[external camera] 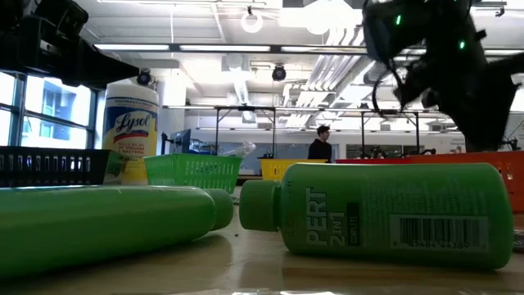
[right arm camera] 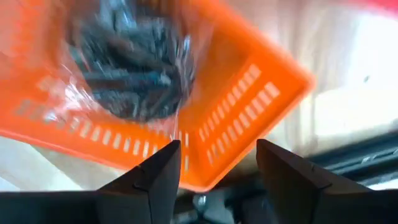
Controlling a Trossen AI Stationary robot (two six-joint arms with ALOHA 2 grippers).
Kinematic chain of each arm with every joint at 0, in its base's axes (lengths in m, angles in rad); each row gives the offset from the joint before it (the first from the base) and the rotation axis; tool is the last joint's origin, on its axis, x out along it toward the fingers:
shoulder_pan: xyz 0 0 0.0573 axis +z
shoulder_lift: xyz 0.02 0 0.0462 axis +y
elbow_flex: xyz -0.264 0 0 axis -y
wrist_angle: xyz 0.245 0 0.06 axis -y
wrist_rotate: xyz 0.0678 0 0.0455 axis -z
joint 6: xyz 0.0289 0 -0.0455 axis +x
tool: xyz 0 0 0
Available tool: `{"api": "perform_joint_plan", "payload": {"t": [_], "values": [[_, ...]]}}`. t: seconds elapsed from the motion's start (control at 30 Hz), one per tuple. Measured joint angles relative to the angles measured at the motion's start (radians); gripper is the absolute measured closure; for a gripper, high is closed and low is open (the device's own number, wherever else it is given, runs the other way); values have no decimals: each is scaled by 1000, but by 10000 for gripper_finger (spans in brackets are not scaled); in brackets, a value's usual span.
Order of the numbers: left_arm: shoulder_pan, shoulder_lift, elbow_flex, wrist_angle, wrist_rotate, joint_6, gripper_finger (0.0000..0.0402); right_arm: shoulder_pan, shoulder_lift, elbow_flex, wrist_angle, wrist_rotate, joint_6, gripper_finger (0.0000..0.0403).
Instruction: Pick & Place Travel size toiletries
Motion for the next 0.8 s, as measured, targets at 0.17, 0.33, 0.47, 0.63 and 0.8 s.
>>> {"api": "perform_joint_plan", "payload": {"t": [0.17, 0.33, 0.47, 0.63, 0.8], "values": [[0, 0, 0, -1, 0, 0, 402, 28, -225, 0, 127, 125, 47, 205], [0, 0, 0, -1, 0, 0, 402, 73, -523, -20, 533, 278, 28, 222], [0, 0, 0, -1, 0, 27, 402, 111, -705, -157, 1022, 290, -101, 242], [0, 0, 0, -1, 0, 32, 402, 102, -822, -405, 1414, 203, -214, 290], [0, 0, 0, -3, 0, 32, 402, 71, -861, -574, 1529, 141, -228, 367]]}}
